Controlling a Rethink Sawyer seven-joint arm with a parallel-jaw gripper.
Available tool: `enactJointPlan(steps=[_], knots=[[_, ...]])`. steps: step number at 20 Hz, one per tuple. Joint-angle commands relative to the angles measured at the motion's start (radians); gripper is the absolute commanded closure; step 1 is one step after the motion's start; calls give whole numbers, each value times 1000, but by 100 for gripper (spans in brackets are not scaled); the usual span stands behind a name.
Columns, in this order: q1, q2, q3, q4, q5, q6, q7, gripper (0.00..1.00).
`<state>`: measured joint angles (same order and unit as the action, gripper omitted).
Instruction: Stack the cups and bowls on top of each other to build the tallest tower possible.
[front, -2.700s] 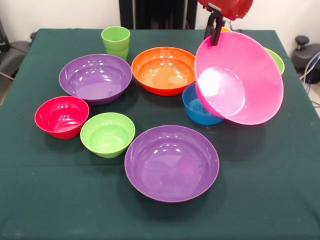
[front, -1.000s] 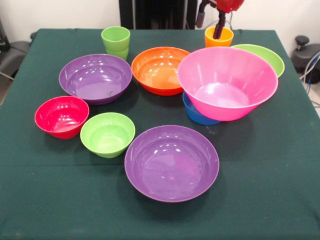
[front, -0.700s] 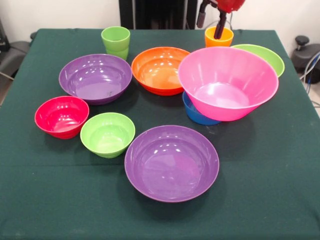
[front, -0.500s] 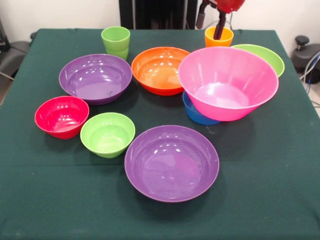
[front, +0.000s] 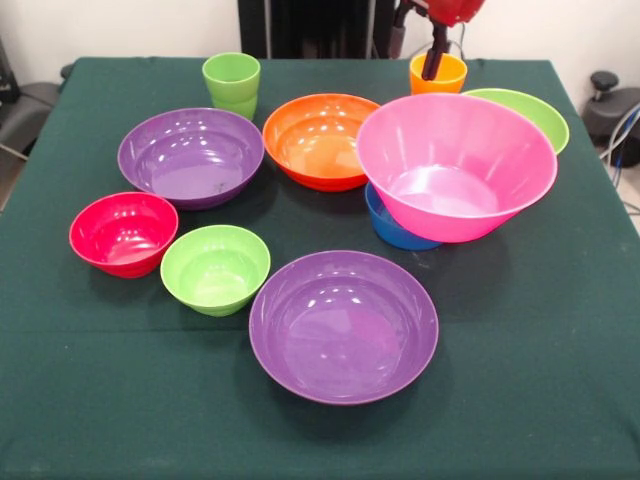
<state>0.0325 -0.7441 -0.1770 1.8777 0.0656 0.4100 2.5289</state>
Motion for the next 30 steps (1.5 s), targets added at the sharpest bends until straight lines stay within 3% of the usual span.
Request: enactJointPlan(steps=[1,11,12,23,30], knots=[[-1,26,70,-71,-20,7,29,0],[12,34,72,-95,-18,30,32,0],[7,32,81,-92,-17,24,27,100],[19,36,64,-112,-15,41,41,100],[1,85,82,-139,-27,-37,27,100]])
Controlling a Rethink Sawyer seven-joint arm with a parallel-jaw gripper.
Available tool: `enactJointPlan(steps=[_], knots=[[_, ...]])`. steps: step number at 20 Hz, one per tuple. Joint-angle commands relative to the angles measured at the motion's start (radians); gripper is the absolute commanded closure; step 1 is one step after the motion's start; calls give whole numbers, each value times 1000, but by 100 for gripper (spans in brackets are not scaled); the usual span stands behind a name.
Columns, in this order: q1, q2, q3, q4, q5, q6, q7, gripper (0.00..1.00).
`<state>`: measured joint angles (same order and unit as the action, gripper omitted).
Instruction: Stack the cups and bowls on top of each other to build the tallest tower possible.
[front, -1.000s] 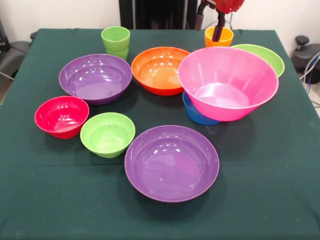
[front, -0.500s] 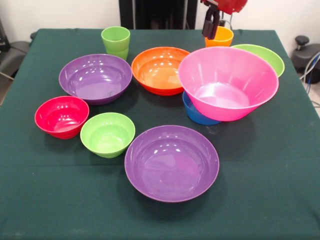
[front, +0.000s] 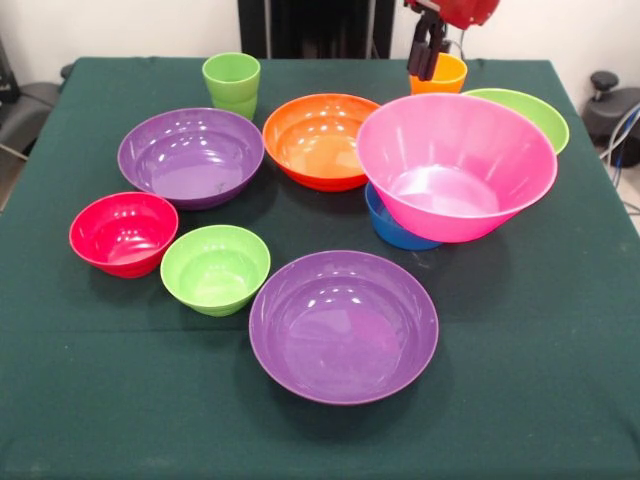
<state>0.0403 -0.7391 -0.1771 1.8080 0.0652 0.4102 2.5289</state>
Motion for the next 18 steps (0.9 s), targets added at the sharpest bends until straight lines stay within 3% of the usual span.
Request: enactJointPlan(steps=[1,9,18], knots=[[0,87,76,-77,-26,-35,33,100],[7,124,71,-117,-4,17,54,100],[12,165,73,-144,-2,-16,62,100]])
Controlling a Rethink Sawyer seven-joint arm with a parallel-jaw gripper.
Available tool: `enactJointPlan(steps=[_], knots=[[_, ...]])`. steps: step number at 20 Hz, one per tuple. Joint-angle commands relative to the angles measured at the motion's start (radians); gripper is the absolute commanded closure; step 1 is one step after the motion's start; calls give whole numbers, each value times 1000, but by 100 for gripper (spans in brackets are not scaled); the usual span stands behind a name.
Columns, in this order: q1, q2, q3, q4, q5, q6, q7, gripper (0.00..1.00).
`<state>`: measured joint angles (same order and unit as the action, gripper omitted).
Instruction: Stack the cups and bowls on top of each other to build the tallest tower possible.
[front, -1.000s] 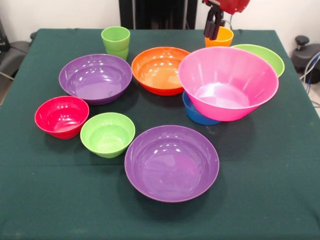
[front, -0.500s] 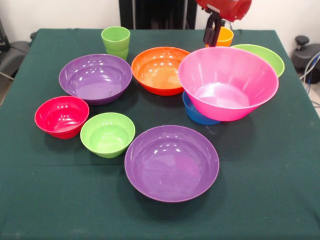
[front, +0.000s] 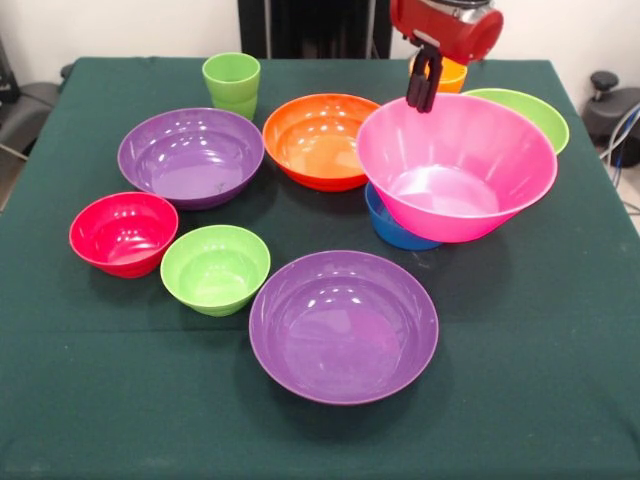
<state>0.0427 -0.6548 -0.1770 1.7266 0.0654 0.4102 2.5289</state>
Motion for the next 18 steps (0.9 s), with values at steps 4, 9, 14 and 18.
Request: enactJointPlan(steps=[4,9,14,18], knots=[[3,99,80,-66,-9,-49,57,100],[-11,115,90,-61,-21,-89,43,100],[-6,119,79,-63,-21,-92,43,100],[-5,143,96,-66,-15,-126,49,100]])
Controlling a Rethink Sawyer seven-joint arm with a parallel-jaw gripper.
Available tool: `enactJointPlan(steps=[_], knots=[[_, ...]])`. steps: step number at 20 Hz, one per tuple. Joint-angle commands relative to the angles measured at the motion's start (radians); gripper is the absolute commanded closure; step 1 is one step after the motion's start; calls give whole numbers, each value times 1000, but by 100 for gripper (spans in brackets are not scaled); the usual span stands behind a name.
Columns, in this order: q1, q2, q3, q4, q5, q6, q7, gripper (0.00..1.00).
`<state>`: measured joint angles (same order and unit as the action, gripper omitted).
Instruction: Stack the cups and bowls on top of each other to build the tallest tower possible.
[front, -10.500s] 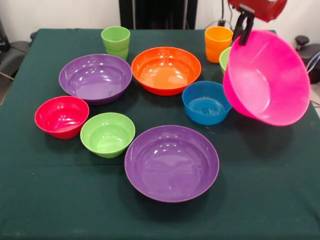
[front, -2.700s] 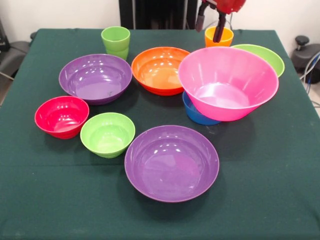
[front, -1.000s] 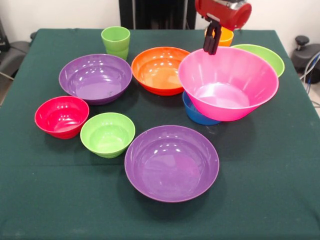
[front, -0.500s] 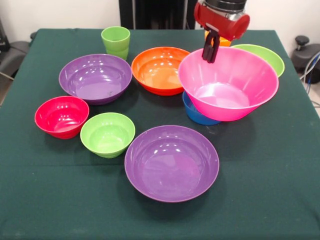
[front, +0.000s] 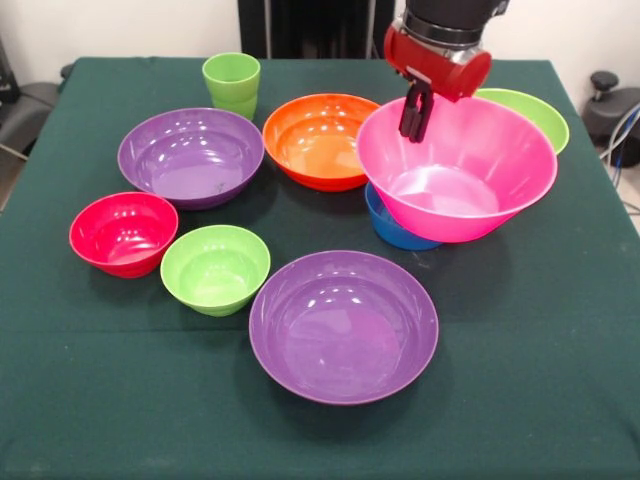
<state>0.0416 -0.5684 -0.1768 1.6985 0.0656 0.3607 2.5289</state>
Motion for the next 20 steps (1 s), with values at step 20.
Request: enactJointPlan(steps=[20], knots=[[8,57,72,0,-27,-109,42,100]])
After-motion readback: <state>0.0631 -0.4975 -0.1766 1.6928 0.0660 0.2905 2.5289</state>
